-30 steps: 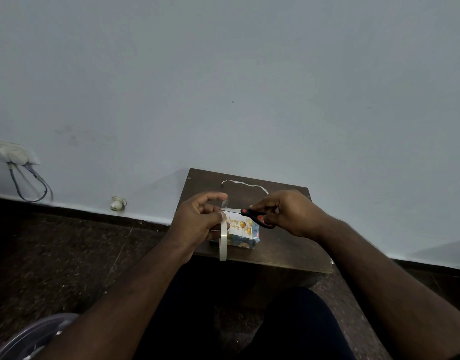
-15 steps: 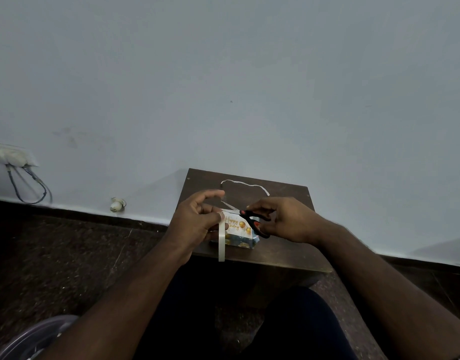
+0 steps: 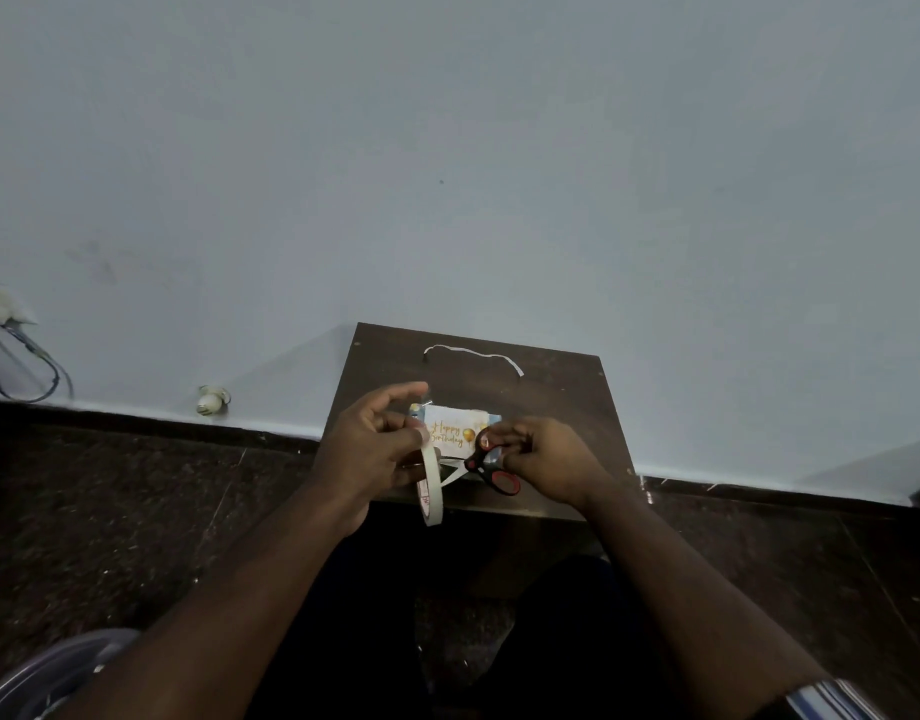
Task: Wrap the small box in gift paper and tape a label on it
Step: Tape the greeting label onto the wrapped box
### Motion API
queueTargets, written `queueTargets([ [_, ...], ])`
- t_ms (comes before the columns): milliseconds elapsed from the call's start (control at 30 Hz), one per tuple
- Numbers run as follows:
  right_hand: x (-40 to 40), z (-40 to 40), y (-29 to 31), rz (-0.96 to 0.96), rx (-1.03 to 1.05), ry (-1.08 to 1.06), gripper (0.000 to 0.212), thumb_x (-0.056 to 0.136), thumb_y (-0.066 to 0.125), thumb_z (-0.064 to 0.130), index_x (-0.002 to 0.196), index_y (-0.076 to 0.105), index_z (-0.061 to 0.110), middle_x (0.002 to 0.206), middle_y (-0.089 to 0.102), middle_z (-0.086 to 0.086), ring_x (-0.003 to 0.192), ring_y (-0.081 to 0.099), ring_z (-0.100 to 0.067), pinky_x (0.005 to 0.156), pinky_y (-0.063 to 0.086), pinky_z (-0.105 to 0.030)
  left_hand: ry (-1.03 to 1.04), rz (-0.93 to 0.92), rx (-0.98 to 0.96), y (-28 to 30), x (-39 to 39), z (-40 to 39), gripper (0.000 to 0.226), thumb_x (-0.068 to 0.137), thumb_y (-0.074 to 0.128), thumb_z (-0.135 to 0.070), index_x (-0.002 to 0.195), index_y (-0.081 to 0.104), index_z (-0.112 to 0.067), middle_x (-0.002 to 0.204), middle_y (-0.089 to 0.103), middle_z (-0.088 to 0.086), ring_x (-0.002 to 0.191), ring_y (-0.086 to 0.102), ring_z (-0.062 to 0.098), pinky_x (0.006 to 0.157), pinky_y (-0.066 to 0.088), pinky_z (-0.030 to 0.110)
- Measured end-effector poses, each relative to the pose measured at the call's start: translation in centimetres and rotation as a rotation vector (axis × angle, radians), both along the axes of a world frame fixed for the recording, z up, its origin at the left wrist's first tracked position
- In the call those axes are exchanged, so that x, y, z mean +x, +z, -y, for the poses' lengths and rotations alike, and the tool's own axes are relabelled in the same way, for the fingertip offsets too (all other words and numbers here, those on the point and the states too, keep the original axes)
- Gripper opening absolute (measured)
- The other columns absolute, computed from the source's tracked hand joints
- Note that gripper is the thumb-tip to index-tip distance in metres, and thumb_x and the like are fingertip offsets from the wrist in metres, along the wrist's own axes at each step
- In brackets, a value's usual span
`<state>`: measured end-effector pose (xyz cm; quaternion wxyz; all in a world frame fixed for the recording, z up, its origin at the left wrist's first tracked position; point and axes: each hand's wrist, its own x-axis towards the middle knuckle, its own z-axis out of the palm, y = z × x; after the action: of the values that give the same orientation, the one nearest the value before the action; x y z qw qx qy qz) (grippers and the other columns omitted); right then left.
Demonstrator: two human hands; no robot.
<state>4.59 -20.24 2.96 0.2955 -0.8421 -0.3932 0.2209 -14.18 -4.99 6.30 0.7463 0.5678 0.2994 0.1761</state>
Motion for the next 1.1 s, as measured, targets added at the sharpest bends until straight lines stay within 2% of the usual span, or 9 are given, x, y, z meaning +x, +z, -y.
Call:
queueTargets([
  [233,0.3,-0.3,-1.1,0.104,0.009,-0.03,0.035,0.08,0.067,0.004,0.107,0.074,0.026,0.096,0.074,0.019,0.09,0.067,0.006,0.079,0.048,-0.01,-0.003,-0.045,0.028,-0.1,0.1,-0.2,0.046,0.09,0.066,0.006,0.116,0.07,-0.031,0.098,0.07,0.011,0.093,0.075,0.029,0.077,0.063,0.05],
  [367,0.5,-0.3,-2.0,0.188,0.024,-0.067,0.032,0.08,0.062,0.004,0.096,0.071,0.031,0.09,0.074,0.019,0.086,0.067,0.001,0.079,0.055,-0.027,0.0,-0.068,0.046,-0.2,0.0,-0.2,0.047,0.09,0.066,0.005,0.119,0.07,-0.032,0.096,0.072,0.008,0.092,0.075,0.029,0.079,0.062,0.052],
  [500,1.6,0.8,-2.6,0.202,0.053,-0.126,0.03,0.081,0.061,0.003,0.089,0.069,0.031,0.086,0.072,0.023,0.085,0.067,0.004,0.081,0.056,-0.03,-0.006,-0.059,0.041,0.1,-0.1,-0.3,0.047,0.091,0.066,0.005,0.121,0.068,-0.031,0.1,0.071,0.012,0.09,0.076,0.028,0.079,0.062,0.051],
  [600,3.7,3.2,-2.9,0.145,0.04,-0.268,0.03,0.078,0.069,0.001,0.083,0.072,0.03,0.085,0.074,0.018,0.086,0.068,0.0,0.083,0.056,-0.031,-0.012,-0.06,0.027,0.2,-0.1,-0.5,0.047,0.092,0.065,0.004,0.122,0.067,-0.032,0.101,0.072,0.011,0.088,0.076,0.025,0.079,0.062,0.051],
  [733,5.9,5.9,-3.4,0.152,-0.093,-0.422,0.022,0.077,0.075,0.012,0.072,0.07,0.033,0.079,0.071,0.016,0.085,0.068,-0.013,0.069,0.047,-0.025,-0.016,-0.077,0.03,0.1,-0.1,-0.5,0.046,0.092,0.065,0.002,0.122,0.067,-0.034,0.102,0.073,0.008,0.091,0.076,0.024,0.078,0.063,0.05],
  [867,7.2,6.0,-4.3,0.169,-0.202,-0.457,0.025,0.084,0.066,0.006,0.082,0.076,0.028,0.093,0.075,0.008,0.094,0.068,-0.021,0.076,0.049,-0.027,-0.016,-0.081,0.021,-0.2,0.0,-0.7,0.047,0.092,0.066,0.002,0.123,0.067,-0.033,0.099,0.074,0.007,0.093,0.075,0.027,0.08,0.062,0.053],
  [967,7.3,5.6,-4.5,0.181,-0.295,-0.465,0.023,0.085,0.066,0.009,0.088,0.078,0.028,0.097,0.074,-0.001,0.094,0.066,-0.025,0.072,0.048,-0.027,-0.018,-0.08,0.021,-0.3,0.1,-0.7,0.047,0.091,0.066,0.003,0.122,0.068,-0.034,0.099,0.073,0.007,0.094,0.075,0.029,0.081,0.061,0.055],
  [1033,6.8,5.5,-4.0,0.215,-0.36,-0.467,0.017,0.086,0.066,0.011,0.089,0.077,0.023,0.093,0.071,-0.006,0.091,0.065,-0.028,0.068,0.044,-0.027,-0.022,-0.082,0.017,-0.3,0.1,-0.7,0.048,0.091,0.066,0.003,0.122,0.068,-0.034,0.096,0.074,0.006,0.095,0.075,0.029,0.081,0.061,0.055],
  [1100,5.9,5.1,-2.9,0.19,-0.273,-0.536,0.01,0.085,0.067,0.012,0.078,0.073,0.018,0.078,0.067,-0.002,0.081,0.066,-0.021,0.063,0.046,-0.025,-0.029,-0.083,0.013,-0.3,0.1,-0.7,0.049,0.091,0.066,0.003,0.122,0.068,-0.035,0.096,0.074,0.006,0.095,0.074,0.028,0.081,0.061,0.056],
])
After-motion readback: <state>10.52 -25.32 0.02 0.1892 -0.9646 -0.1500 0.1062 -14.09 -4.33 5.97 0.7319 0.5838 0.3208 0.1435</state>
